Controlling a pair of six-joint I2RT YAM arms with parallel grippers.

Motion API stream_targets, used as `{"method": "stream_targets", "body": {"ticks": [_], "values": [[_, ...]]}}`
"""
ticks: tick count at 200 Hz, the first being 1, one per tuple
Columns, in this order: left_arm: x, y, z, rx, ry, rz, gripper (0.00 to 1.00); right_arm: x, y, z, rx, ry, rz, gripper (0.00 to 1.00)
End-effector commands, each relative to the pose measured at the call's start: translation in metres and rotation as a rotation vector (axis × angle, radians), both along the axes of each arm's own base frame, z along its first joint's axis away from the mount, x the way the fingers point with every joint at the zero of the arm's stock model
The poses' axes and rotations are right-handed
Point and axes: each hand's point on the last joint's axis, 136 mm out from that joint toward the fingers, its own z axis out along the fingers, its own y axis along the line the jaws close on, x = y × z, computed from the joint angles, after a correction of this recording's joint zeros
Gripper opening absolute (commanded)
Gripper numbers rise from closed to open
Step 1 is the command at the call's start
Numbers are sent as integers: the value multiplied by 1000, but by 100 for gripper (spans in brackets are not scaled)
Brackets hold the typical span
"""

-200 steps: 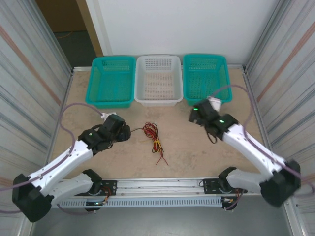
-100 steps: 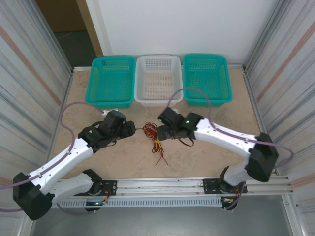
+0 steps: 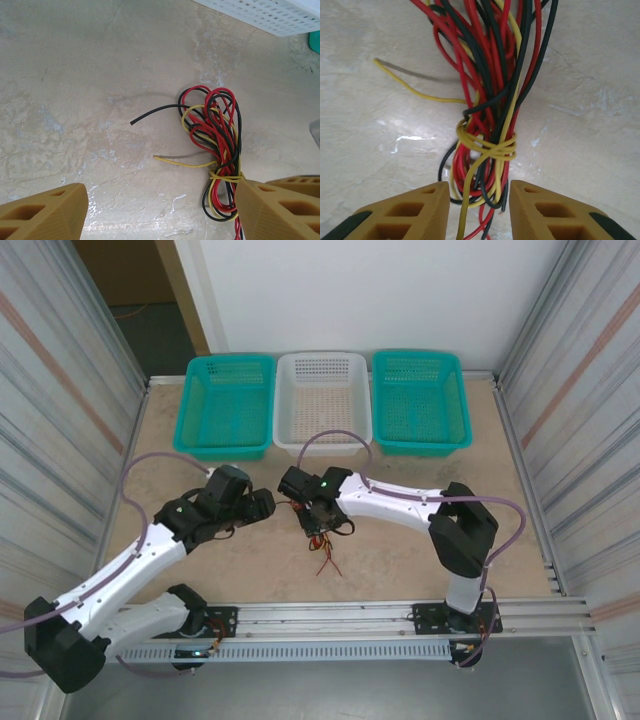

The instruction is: Untangle the cables

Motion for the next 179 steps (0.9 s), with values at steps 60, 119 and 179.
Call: {"method": "stream_targets", "body": {"ticks": [60,119,179], "values": [[1,-21,1,-107,17,-51,85,10,-10,25,4,-111,86,0],[16,-58,19,-410,23,-65,99,2,-18,78,147,-249,230,0],[22,-79,26,-585,42,-108,99,0,-18,113,251,-326,260,0]]}}
